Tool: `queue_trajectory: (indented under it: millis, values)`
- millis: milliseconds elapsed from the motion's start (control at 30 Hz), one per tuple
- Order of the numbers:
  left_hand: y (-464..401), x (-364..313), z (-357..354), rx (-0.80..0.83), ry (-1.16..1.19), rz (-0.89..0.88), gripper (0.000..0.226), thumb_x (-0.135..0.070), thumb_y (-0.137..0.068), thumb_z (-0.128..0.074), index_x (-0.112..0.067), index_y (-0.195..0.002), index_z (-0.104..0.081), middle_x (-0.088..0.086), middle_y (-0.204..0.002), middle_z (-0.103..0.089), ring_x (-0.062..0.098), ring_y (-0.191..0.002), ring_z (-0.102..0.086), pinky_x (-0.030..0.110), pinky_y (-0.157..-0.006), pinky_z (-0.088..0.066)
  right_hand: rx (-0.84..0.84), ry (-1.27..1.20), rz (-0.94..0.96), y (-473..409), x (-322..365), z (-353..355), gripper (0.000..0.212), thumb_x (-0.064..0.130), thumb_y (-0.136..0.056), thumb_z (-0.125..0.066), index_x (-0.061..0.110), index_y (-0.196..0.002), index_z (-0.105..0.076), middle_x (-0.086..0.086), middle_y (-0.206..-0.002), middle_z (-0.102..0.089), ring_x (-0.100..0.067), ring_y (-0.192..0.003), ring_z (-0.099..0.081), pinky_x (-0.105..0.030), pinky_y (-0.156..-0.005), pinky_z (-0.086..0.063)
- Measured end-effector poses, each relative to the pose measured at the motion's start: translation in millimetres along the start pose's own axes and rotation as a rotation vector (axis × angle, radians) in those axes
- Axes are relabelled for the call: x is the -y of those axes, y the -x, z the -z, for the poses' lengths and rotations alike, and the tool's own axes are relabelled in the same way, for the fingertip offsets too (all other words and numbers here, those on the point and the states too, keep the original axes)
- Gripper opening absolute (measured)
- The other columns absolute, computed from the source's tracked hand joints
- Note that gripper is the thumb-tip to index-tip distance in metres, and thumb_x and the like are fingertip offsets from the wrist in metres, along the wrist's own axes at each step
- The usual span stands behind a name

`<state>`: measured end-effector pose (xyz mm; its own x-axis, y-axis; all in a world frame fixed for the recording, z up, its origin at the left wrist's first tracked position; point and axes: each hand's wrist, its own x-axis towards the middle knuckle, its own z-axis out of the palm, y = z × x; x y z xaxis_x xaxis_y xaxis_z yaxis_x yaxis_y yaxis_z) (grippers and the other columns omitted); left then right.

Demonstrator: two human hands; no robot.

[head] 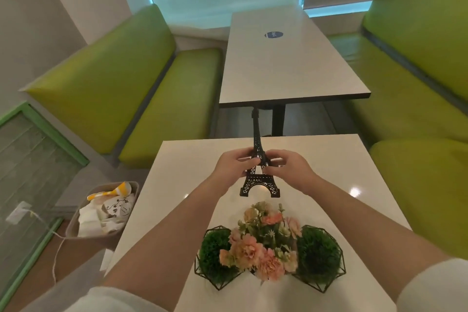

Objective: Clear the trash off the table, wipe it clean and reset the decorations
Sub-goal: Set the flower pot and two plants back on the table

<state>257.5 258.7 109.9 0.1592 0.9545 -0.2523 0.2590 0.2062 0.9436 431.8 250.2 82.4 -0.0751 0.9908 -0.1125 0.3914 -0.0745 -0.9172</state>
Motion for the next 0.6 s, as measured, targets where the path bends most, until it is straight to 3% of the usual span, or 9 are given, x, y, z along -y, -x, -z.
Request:
queue_trajectory:
  millis: [133,200,433,600]
  values:
    - [-9.6,30.5,-5.7,0.086,0.017,0.05,0.034,-0.013,-0.09,-0.068,-0.022,-0.122,-0.064,0.001,-0.114,-0.07,0.016,-0.105,-0.066,0.026,-0.084,-0.055,0.036,0.06,-0.086,-4.5,-30.3,-7.9,0.04,0.012,-0.077,-0.081,0.021,-0.114,-0.07,0.008,-0.104,-0.071,-0.011,-0.098,-0.067,-0.025,-0.081,-0.054]
    - [-11.5,44.1,-8.3,0.109,0.021,0.073,0.033,-0.01,-0.089,-0.069,-0.021,-0.12,-0.064,0.002,-0.11,-0.071,0.016,-0.103,-0.067,0.027,-0.086,-0.055,0.052,0.07,-0.134,-4.3,-41.6,-10.7,0.041,0.009,-0.075,-0.082,0.021,-0.112,-0.07,0.007,-0.103,-0.072,-0.012,-0.096,-0.067,-0.027,-0.081,-0.055]
    - [-16.4,76.4,-16.2,0.162,-0.047,0.121,0.032,-0.013,-0.088,-0.07,-0.023,-0.118,-0.063,-0.002,-0.108,-0.071,0.015,-0.103,-0.067,0.034,-0.095,-0.053,0.089,0.102,-0.23,0.0,-64.2,-21.3,0.042,0.005,-0.076,-0.08,0.019,-0.113,-0.067,0.005,-0.107,-0.069,-0.002,-0.089,-0.063,-0.011,-0.065,-0.045]
    - [-16.1,82.3,-15.2,0.176,-0.069,0.123,0.033,-0.013,-0.088,-0.07,-0.022,-0.118,-0.061,0.0,-0.11,-0.07,0.015,-0.103,-0.066,0.035,-0.096,-0.052,0.092,0.094,-0.249,1.6,-73.6,-24.1,0.045,0.005,-0.076,-0.08,0.018,-0.116,-0.067,0.004,-0.111,-0.068,-0.008,-0.097,-0.064,-0.011,-0.068,-0.045]
